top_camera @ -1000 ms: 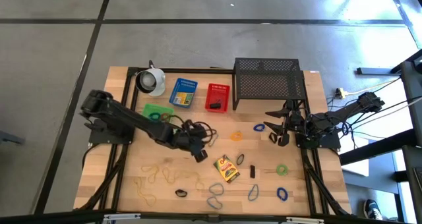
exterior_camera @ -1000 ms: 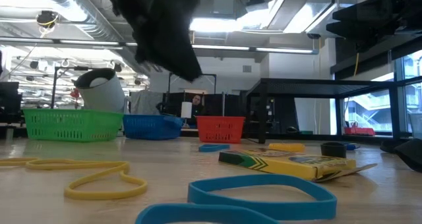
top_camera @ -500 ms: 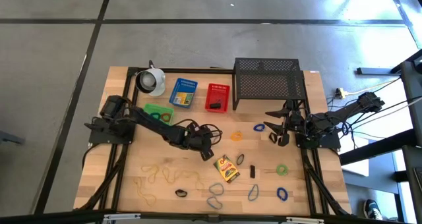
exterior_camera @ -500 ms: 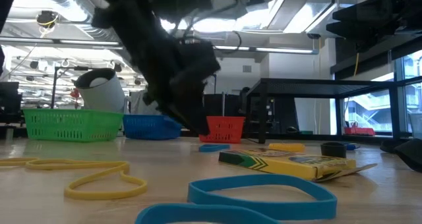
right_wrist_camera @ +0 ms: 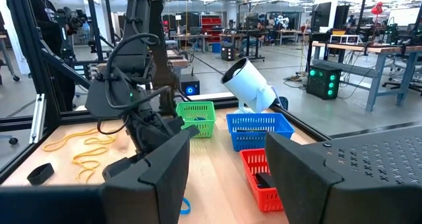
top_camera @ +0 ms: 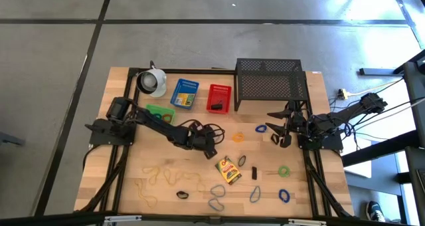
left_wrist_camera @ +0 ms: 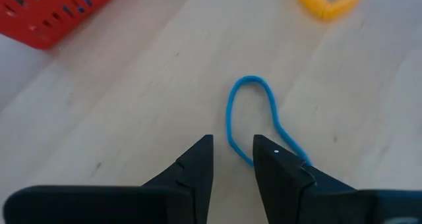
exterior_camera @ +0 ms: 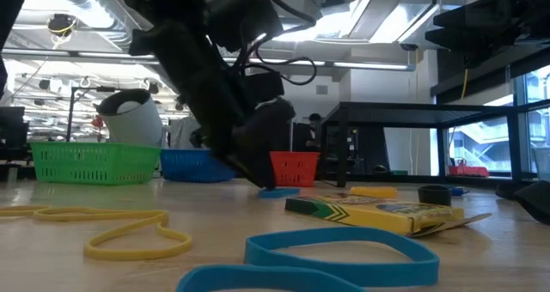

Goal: Pick & Place Office Desk Supplies
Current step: Put the blue rubber band into the red bin, then put the blue spring keychain into the green bin

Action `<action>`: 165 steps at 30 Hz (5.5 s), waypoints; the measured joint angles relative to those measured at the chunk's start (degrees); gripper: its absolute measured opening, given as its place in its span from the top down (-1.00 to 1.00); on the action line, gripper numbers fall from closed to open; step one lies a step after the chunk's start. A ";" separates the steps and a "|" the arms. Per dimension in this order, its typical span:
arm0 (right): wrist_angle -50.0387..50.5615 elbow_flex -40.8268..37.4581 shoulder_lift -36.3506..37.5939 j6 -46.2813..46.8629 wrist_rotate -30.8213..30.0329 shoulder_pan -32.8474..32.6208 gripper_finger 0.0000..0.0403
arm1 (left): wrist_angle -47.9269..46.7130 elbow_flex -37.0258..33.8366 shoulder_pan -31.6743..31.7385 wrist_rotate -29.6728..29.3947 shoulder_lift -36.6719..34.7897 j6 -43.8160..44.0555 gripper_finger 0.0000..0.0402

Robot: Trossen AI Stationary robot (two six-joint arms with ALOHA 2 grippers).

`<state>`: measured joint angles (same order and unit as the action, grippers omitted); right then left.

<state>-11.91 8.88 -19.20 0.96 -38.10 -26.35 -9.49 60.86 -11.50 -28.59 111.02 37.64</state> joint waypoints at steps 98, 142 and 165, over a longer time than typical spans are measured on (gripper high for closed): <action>0.00 0.00 0.00 0.02 0.02 0.01 0.00 | 26.11 0.04 19.50 -7.71 0.90 -17.33 0.98; 10.40 0.00 -11.90 30.12 1.82 4.36 0.00 | 25.97 0.04 18.28 -2.91 -6.09 -17.40 0.43; 22.57 2.94 -31.13 46.63 25.29 21.47 0.00 | 26.22 0.04 8.11 -1.94 -14.18 -21.94 0.42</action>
<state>10.66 11.82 -50.33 47.59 -12.82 -4.88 16.73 60.90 -3.40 -30.52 96.84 15.70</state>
